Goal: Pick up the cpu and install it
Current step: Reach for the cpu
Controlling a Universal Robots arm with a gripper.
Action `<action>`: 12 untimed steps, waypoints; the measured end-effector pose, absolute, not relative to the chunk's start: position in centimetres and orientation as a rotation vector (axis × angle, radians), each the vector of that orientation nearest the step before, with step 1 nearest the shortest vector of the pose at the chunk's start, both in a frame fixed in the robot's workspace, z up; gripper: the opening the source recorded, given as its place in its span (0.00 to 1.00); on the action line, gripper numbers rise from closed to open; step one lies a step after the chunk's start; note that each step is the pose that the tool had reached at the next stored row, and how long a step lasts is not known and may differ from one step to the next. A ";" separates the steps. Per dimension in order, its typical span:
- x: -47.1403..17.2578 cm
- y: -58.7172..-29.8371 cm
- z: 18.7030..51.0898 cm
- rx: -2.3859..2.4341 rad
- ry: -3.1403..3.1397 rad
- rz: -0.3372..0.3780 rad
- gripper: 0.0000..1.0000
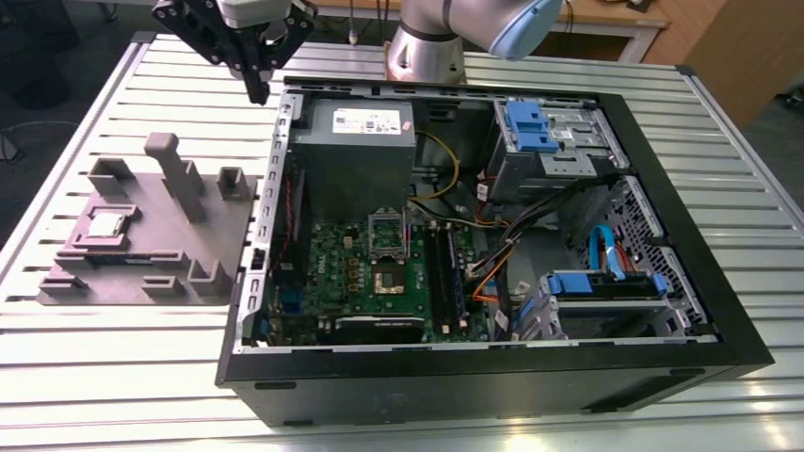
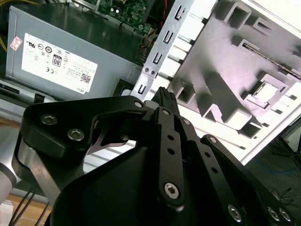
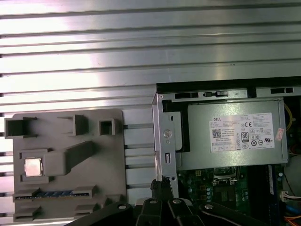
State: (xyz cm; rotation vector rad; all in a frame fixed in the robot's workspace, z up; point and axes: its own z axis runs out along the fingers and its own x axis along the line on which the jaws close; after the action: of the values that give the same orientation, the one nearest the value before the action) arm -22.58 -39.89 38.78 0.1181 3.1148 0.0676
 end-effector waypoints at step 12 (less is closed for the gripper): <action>-22.9 -39.9 38.8 0.118 3.115 0.068 0.10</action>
State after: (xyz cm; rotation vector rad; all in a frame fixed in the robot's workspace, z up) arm -22.90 -39.89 38.79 0.1181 3.1148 0.0676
